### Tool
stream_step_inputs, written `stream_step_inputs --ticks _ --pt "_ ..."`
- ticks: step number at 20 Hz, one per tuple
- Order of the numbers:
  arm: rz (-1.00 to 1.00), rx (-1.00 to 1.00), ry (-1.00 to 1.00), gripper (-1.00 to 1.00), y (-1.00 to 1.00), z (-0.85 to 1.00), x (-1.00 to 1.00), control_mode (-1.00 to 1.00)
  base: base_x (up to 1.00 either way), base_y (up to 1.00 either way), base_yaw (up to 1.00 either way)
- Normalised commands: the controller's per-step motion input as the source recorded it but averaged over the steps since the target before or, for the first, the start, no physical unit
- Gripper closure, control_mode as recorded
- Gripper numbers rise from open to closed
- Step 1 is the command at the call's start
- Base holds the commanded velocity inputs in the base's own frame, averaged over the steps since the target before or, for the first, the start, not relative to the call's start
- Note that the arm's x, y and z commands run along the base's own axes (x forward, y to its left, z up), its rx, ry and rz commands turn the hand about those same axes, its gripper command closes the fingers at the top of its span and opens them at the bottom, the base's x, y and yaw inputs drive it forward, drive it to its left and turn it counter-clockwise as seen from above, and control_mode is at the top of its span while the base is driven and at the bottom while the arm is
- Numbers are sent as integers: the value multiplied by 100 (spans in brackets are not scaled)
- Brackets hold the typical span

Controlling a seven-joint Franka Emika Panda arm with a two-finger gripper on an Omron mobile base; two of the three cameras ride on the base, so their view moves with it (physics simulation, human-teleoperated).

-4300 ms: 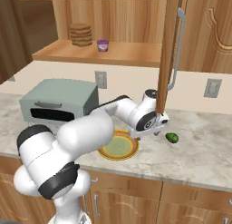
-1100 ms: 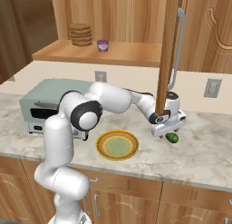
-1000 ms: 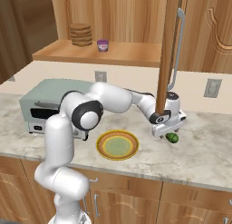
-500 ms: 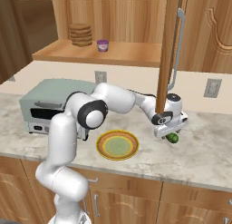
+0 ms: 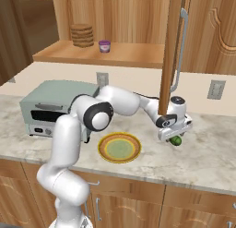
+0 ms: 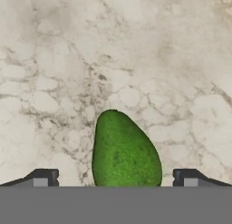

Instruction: Pick the avocado and bread from the counter and place them on the plate. Then pick the jam from the cabinet and place it next to the plate. Lastly close the cabinet door.

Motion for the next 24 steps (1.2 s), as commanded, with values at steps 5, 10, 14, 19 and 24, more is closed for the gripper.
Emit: stream_step_inputs --ticks 5,10,14,19,24 --pt "0 -2 1 -100 0 -19 4 -100 0 0 0" --pt "0 -2 1 -100 -1 -21 7 -100 0 0 0" --pt "0 -2 0 -100 -4 -19 8 -100 0 0 0" --pt "0 -2 0 -100 -3 -19 6 -100 0 0 0" --pt "0 -4 0 100 0 -16 5 -100 0 0 0"
